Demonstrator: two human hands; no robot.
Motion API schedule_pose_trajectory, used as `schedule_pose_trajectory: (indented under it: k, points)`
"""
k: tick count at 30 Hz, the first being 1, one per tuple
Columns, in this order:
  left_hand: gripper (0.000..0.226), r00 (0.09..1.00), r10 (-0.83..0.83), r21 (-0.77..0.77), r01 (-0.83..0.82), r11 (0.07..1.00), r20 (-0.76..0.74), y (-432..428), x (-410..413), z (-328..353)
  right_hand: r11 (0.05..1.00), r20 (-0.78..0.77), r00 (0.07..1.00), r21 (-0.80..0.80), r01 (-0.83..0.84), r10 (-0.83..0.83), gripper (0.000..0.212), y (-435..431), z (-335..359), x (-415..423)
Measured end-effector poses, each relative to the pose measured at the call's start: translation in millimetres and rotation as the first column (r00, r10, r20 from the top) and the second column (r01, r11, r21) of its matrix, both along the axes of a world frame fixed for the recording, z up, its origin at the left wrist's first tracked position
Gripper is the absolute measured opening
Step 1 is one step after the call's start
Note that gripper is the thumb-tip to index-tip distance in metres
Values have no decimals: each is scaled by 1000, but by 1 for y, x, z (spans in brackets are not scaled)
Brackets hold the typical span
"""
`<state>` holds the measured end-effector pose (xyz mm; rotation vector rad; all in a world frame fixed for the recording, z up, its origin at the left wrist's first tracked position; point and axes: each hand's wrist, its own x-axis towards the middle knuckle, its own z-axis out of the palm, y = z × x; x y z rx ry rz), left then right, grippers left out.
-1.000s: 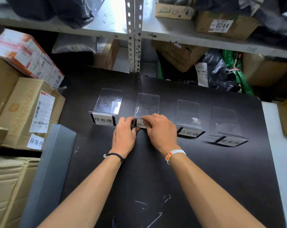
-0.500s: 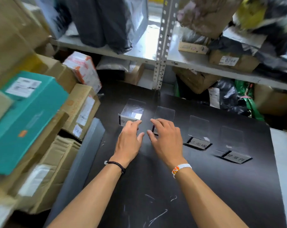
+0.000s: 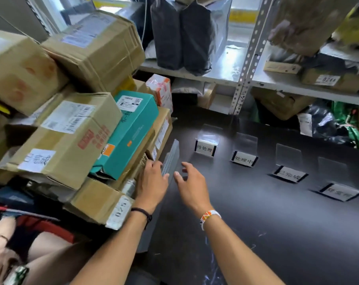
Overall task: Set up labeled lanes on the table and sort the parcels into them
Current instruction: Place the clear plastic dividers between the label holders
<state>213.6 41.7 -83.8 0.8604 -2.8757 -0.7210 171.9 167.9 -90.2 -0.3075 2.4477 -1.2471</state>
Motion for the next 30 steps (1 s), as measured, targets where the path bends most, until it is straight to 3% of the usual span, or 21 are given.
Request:
schedule_pose_trajectory:
  k: [6, 18, 21, 24, 27, 30]
  points:
    - [23, 998, -37, 128, 43, 991, -42, -17, 12, -25, 983, 220, 964, -75, 166, -146, 40, -38, -19, 37]
    - [26, 998, -36, 195, 44, 980, -44, -26, 10, -19, 970, 300, 934, -79, 228, -196, 45, -44, -23, 61]
    - [25, 999, -27, 173, 31, 984, -22, -25, 9, -19, 976, 244, 947, -15, 217, -207, 43, -48, -18, 61]
    - [23, 999, -35, 175, 31, 984, 17, -23, 8, -15, 977, 175, 971, 168, 134, -163, 41, -50, -11, 58]
    - [20, 983, -104, 178, 76, 981, 153, -22, 6, -9, 960, 203, 974, 277, 42, -101, 21, -51, -6, 56]
    - [17, 958, -154, 128, 126, 984, 243, -20, 8, -6, 949, 209, 972, 312, 37, -106, 15, -50, -3, 58]
